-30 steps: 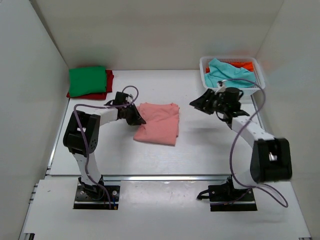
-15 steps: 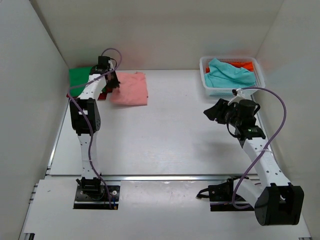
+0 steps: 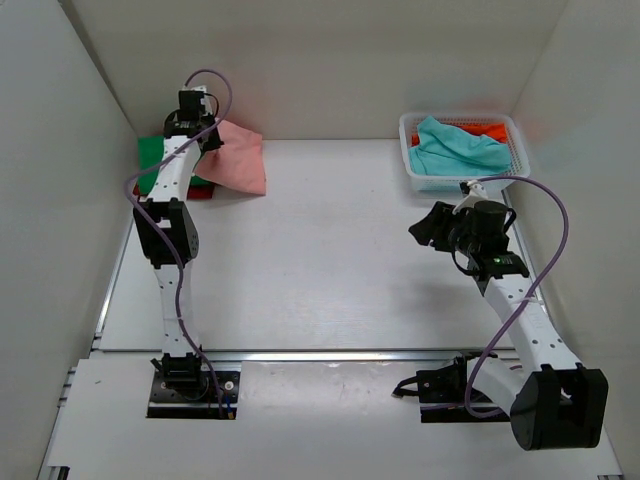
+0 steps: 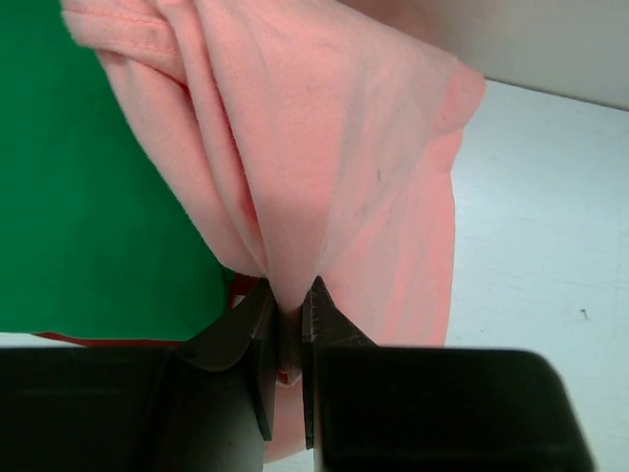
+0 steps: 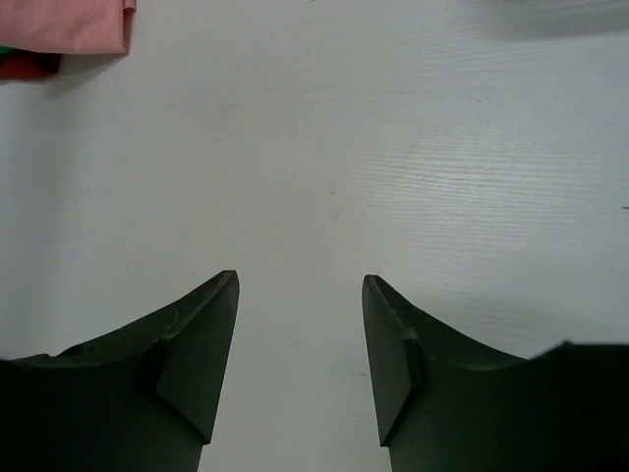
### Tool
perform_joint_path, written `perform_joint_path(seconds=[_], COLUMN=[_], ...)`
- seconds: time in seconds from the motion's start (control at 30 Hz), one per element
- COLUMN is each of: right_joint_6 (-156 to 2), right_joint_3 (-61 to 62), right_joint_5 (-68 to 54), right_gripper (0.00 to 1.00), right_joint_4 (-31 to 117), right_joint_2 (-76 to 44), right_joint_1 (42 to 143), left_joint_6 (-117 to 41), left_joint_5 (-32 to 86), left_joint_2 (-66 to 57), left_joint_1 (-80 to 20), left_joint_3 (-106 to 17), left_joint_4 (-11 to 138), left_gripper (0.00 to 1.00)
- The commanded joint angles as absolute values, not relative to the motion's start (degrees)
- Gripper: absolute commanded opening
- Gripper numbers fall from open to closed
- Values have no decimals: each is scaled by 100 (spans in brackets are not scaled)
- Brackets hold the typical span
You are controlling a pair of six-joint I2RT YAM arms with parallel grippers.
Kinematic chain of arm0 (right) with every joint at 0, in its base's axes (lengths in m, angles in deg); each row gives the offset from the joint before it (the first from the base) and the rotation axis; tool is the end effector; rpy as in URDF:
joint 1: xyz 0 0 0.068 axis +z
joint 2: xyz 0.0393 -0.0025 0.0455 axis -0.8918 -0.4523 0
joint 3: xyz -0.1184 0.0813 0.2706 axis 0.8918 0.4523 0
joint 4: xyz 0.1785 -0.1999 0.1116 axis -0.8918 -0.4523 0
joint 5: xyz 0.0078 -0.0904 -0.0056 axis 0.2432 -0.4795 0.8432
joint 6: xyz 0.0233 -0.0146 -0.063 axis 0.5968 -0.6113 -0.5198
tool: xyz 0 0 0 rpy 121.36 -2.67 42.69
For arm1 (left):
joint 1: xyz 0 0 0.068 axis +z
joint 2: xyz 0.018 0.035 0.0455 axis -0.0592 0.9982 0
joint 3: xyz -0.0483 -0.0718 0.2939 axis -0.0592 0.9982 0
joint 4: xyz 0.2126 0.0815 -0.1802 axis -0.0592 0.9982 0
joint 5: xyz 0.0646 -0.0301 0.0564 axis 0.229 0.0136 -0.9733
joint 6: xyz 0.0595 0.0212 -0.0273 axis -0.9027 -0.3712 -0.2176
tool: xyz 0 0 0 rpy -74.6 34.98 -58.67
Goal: Fold and stack the t-shirts
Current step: Put the neatly folded tshirt into the corner of the board with the left arm
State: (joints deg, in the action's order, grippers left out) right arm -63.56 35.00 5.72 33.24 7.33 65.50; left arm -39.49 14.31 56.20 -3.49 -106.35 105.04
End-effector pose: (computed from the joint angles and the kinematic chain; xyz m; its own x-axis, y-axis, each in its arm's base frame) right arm 0.2530 0.0300 0.2873 -0.5468 0.3023 -0.7808 -0.1725 0.8719 0.4584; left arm 0.6093 0.0030 0.2858 -0.6442 -0.1766 -0.7442 -0.1703 0.9817 -0.0855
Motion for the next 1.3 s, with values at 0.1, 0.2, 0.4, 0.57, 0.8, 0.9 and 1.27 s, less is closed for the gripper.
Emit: perform_joint_path(seconds=[0.1, 0.2, 0.4, 0.57, 0.8, 0.9, 1.27], right_joint_6=[-6286, -6268, -6136, -6083, -5934, -5864, -5898], right_joint_3=[3271, 3227, 3183, 3060, 2990, 2954, 3042], right_joint_5=[662, 681, 821, 847, 918, 935, 935], right_gripper=[50, 51, 50, 50, 50, 50, 49], right_joint_4=[3545, 3599, 3722, 3634, 3713, 3801, 3959], right_joint_2=[490, 333, 130, 42, -186, -257, -354], right_joint_1=[6627, 6601, 6601, 6487, 6451, 6495, 6635], left_joint_6=[-3973, -4131, -4097, -3773, -3315, -3165, -3033], left_joint_5=[1814, 1919, 2191, 2490, 2982, 3123, 3097], left_joint_2=[4933, 4819, 4888, 4907, 4845, 4897, 5635], left_joint_1=[565, 724, 961, 1190, 1594, 1708, 1744], left_joint_3=[-10800, -10782, -10931, -11098, -11090, -10976, -11055], left_joint_4=[10094, 10032, 9813, 9689, 9215, 9074, 8530], left_gripper=[0, 0, 0, 0, 0, 0, 58])
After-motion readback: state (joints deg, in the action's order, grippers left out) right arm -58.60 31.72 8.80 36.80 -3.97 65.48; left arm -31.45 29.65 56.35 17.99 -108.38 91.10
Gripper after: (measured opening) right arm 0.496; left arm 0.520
